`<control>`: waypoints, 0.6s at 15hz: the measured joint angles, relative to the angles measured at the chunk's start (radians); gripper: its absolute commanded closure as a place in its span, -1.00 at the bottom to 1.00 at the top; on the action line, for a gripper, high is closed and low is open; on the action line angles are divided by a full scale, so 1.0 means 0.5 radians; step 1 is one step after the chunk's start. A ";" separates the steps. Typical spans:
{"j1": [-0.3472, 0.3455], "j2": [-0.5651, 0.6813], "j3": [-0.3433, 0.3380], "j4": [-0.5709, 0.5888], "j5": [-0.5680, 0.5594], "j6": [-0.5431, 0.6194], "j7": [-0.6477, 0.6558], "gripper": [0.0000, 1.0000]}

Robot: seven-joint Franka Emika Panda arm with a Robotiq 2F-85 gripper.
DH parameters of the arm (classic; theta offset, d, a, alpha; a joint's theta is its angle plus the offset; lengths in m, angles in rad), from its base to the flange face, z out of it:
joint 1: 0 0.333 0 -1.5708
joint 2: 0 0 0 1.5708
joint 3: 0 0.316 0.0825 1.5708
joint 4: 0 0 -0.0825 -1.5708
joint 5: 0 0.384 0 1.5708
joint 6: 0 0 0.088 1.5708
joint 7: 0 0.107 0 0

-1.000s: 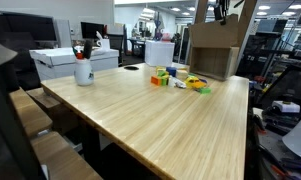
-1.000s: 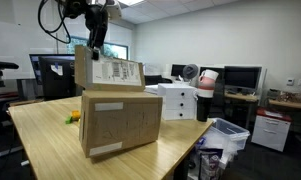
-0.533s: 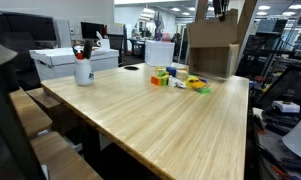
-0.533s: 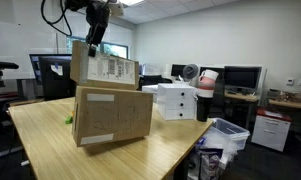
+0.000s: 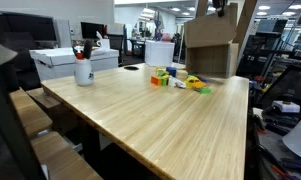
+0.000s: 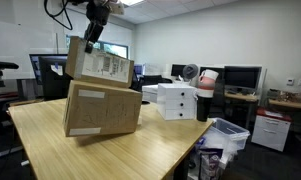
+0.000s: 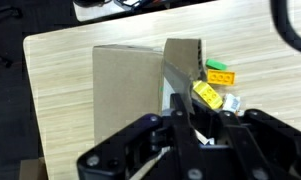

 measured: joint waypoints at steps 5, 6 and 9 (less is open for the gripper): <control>-0.030 0.050 -0.030 0.055 0.099 -0.043 0.000 0.90; -0.049 0.069 -0.042 0.070 0.114 -0.057 0.000 0.35; -0.083 0.098 -0.057 0.082 0.116 -0.066 0.000 0.10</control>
